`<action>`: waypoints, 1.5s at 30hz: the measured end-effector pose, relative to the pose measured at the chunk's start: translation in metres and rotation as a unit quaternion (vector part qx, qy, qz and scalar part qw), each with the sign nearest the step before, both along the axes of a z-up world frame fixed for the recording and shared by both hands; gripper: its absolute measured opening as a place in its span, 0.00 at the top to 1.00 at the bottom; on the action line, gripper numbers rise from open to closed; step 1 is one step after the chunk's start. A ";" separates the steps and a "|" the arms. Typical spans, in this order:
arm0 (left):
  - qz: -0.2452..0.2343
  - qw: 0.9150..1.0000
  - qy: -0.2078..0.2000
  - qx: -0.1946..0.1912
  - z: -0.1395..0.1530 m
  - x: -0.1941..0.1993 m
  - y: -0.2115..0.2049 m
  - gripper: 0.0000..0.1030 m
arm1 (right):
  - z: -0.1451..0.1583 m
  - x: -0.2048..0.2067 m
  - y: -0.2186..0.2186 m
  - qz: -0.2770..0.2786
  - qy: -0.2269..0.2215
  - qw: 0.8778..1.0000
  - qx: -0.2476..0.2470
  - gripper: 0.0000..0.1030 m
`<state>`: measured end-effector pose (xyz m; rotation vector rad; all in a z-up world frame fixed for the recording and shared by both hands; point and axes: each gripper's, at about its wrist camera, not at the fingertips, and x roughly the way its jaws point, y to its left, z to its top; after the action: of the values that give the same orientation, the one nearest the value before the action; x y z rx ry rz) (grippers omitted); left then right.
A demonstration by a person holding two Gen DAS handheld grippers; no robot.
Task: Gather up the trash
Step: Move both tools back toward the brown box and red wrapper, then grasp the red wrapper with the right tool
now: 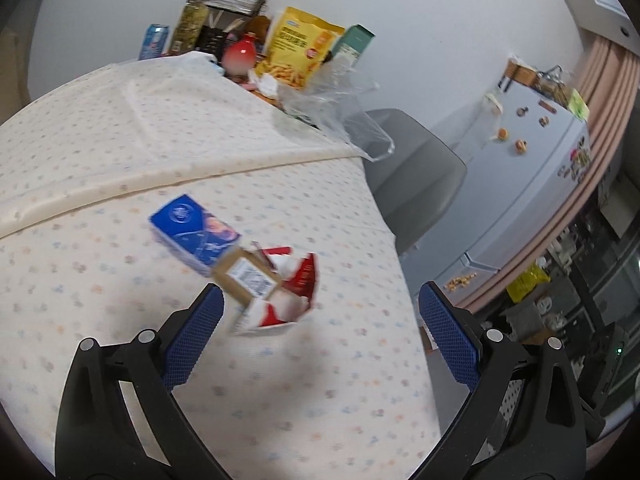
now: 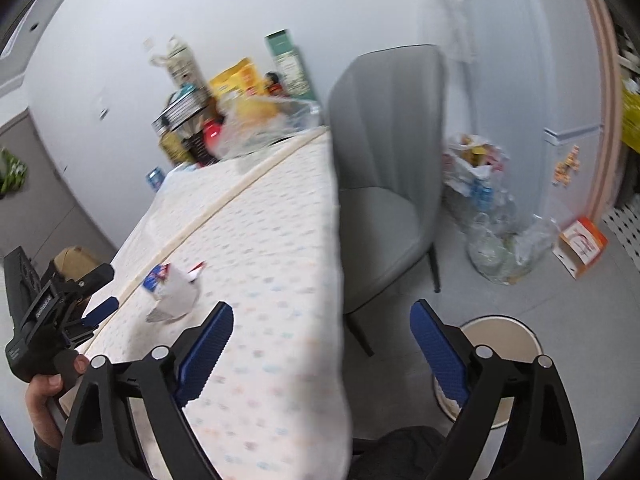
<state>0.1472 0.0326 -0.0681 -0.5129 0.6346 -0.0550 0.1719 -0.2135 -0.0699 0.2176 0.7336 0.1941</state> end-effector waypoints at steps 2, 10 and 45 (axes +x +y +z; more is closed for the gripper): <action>0.015 1.000 0.002 -0.001 -0.002 -0.004 0.016 0.06 | -0.001 0.006 0.016 0.016 0.003 1.000 0.000 0.18; 0.063 0.998 0.007 0.004 -0.004 -0.018 0.061 0.06 | -0.011 0.035 0.091 0.091 0.023 0.996 0.013 0.28; 0.090 0.995 0.040 0.005 -0.025 -0.020 0.082 0.10 | -0.048 0.087 0.147 0.142 0.079 0.987 0.002 0.98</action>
<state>0.1270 0.1148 -0.0929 -0.5624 0.6650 0.1392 0.2589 -0.0661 -0.1177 0.1310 0.9213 0.4540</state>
